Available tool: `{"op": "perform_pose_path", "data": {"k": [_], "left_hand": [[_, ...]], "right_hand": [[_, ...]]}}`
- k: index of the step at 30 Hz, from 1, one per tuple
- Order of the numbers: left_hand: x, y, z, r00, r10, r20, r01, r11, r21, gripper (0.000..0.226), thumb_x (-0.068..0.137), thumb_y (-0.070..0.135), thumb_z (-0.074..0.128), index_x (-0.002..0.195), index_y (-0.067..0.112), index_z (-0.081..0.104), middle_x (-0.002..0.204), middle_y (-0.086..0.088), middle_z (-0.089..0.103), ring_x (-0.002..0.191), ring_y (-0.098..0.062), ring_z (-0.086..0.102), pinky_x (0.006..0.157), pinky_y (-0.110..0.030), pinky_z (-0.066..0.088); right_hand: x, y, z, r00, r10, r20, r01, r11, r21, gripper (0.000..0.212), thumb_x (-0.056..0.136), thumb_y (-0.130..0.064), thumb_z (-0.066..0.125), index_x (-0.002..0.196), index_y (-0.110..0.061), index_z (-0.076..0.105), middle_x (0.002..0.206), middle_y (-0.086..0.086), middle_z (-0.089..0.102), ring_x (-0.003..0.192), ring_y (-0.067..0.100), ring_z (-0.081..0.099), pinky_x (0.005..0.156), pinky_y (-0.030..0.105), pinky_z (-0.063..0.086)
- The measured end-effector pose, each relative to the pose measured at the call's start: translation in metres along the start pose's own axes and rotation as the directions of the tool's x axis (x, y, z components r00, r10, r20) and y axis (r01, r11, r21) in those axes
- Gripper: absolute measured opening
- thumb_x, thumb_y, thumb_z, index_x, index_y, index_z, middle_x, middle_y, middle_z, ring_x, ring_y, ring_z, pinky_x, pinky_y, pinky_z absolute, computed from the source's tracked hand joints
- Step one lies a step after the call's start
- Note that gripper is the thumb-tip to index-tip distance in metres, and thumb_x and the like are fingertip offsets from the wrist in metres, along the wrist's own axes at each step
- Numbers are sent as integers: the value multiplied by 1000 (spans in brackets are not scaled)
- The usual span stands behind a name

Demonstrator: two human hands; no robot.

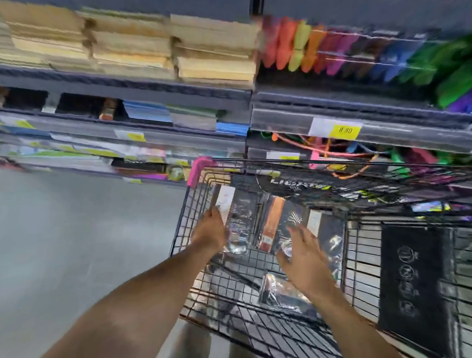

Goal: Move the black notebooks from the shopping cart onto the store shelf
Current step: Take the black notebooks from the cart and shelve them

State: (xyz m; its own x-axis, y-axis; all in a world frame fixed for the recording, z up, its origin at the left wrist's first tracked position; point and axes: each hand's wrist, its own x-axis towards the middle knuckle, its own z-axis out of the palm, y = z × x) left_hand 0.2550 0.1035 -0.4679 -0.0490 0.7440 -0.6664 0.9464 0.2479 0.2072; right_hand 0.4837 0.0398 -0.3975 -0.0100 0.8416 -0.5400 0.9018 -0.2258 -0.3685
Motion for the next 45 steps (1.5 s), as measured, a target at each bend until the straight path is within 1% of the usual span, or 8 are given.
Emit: {"op": "perform_pose_path", "data": {"k": [5,11,22,27,30,34,39,45], "left_hand": [[41,1,34,987,-148,54,150,988,-38,107,93,44,70,160,0,-1,156,-24,36,141,-40,41,113,-45,45],[57,15,58,973,-228,-21,229,973,18,115,93,31,73,158,8,-19,151,-29,33,135,-39,44,102,-41,52],[72,6,57,974,-227,7,225,971,84,134,82,48,79,156,11,-27,155,-31,29,143,-44,33,111,-46,47],[65,9,48,972,-233,-24,231,971,-59,99,82,43,82,153,7,23,145,-22,47,133,-37,47,108,-43,48],[60,15,32,983,-183,32,185,947,-262,45,90,39,73,125,14,60,126,-12,64,98,-21,62,65,-26,52],[34,27,10,989,-99,109,138,883,-448,36,103,21,60,133,7,48,126,-13,65,67,-5,52,47,-15,39],[0,21,-25,999,-43,23,49,878,-476,26,103,16,56,125,6,45,111,-15,67,69,-11,57,52,-23,43],[-57,-12,-90,997,67,-48,-82,850,-521,25,100,23,62,121,13,51,111,-5,69,101,-27,66,87,-40,54]], "right_hand": [[19,23,36,999,38,6,-38,996,82,68,97,-54,49,155,-28,28,164,-1,20,148,27,27,121,55,24],[30,45,63,998,58,-17,-55,993,108,90,87,-82,17,156,-25,27,163,2,21,149,26,25,118,58,28],[41,47,72,996,74,-40,-68,987,145,66,96,-49,53,153,-26,29,157,2,30,141,26,35,115,49,31],[39,46,71,996,79,-39,-74,989,129,67,95,-46,56,153,-25,30,161,3,28,146,25,30,118,49,30],[35,40,64,994,102,-38,-96,987,131,68,94,-47,57,153,-23,33,161,3,28,147,26,31,118,50,32],[25,28,49,992,125,-11,-122,981,149,70,94,-48,58,154,-24,32,162,2,25,146,25,33,120,51,31],[7,13,32,993,119,9,-119,978,170,71,93,-49,59,154,-24,31,162,0,24,139,25,43,117,50,37],[-11,-7,21,990,113,79,-128,967,220,68,91,-58,51,150,-34,25,163,0,23,135,27,50,116,58,35]]}}
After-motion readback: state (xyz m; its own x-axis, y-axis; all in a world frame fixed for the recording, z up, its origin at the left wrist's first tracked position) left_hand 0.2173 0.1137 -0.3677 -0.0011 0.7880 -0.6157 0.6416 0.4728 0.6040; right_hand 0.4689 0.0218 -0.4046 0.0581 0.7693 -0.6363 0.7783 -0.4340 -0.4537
